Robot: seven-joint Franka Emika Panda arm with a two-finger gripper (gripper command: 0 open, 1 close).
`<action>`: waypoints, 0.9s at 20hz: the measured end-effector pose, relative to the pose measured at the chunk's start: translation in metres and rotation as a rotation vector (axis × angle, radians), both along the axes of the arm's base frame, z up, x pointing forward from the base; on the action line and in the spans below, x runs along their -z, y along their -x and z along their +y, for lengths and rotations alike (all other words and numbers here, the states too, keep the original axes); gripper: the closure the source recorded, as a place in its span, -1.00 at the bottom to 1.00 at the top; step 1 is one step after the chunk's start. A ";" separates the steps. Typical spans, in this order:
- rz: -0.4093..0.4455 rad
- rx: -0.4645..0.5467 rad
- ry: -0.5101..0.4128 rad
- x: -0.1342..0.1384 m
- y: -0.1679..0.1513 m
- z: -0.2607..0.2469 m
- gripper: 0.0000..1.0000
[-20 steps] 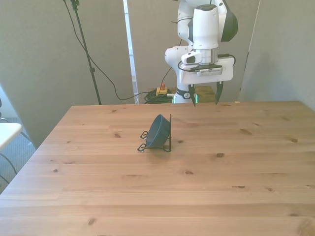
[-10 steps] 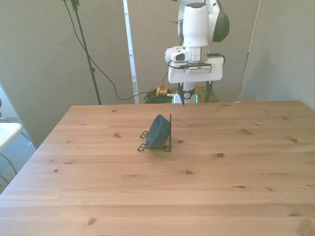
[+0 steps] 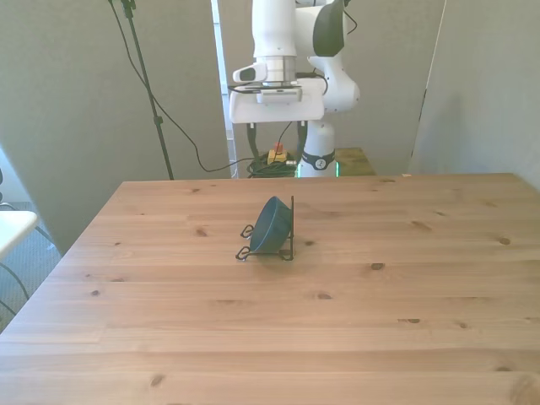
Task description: Unload the bowl
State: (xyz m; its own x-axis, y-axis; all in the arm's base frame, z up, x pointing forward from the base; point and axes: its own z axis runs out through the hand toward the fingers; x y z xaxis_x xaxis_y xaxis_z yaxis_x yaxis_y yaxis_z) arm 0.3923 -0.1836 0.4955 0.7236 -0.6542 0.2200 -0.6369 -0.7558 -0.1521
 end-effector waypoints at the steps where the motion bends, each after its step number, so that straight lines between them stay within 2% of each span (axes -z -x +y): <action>1: -0.005 0.012 -0.004 -0.005 0.000 -0.010 -1.00; 2: 0.005 0.027 -0.002 -0.006 -0.015 -0.025 -1.00; 9: -0.002 -0.014 -0.046 -0.002 -0.026 -0.027 -1.00; 18: 0.024 -0.236 -0.157 0.017 -0.046 -0.038 -1.00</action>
State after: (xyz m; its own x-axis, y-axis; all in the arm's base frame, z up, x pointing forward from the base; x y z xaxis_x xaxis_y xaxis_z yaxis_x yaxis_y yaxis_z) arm 0.4387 -0.2221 0.4780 0.8637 -0.4917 0.1107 -0.4510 -0.8520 -0.2658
